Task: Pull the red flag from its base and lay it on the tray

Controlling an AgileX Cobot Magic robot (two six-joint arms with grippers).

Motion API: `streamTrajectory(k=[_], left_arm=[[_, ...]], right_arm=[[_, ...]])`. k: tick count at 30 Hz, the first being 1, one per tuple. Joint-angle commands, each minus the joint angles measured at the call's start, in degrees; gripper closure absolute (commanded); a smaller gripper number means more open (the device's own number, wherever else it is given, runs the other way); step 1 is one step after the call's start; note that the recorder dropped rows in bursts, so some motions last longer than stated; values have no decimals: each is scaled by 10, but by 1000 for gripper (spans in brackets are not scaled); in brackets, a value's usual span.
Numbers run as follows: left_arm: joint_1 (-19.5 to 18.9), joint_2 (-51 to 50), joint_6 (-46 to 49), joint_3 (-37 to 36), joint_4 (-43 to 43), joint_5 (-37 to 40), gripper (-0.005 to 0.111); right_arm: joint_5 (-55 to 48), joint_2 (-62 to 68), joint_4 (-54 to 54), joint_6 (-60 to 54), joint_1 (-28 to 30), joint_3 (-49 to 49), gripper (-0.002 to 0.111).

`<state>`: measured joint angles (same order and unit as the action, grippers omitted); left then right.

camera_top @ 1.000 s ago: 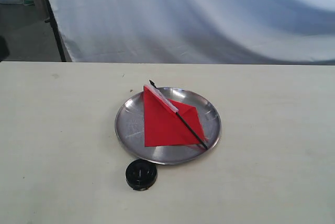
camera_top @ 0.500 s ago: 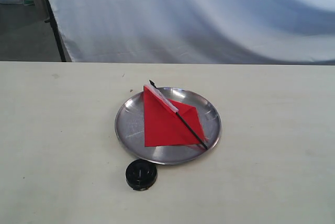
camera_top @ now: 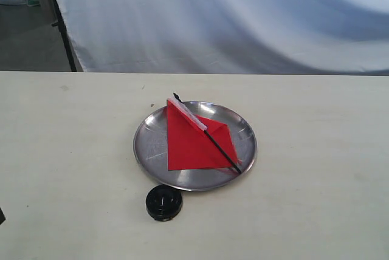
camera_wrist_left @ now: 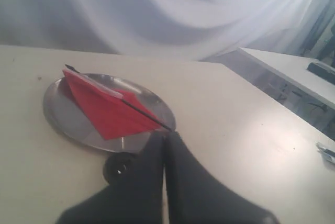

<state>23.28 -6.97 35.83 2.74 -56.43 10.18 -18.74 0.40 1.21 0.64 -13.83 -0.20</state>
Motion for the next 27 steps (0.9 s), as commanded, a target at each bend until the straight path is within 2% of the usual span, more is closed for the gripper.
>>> streamTrajectory(k=[1,11,13,15,17,18,19,20,27], left_arm=[[3,3,-4,-3,-15,-7,107],[3,3,54,-3,-8,-26,107],[3,3,39,-3,27,-26,107],[3,3,-165,-3,198,-26,107],[3,3,-466,-3,463,-25,107],[3,3,-580,-3,580,-25,107],[3,4,-628,-3,618,-26,107],[3,4,-640,-5,636,-27,107],[3,4,-564,-27,632,-84,107]], right_arm=[[4,-4,1,1,-1,2,109],[4,-4,1,1,-1,2,109],[4,-4,1,1,-1,2,109],[4,-4,1,1,-1,2,109],[4,-4,1,1,-1,2,109],[4,-4,1,1,-1,2,109],[4,-4,1,1,-1,2,109],[4,-4,1,1,-1,2,109],[4,-4,1,1,-1,2,109]])
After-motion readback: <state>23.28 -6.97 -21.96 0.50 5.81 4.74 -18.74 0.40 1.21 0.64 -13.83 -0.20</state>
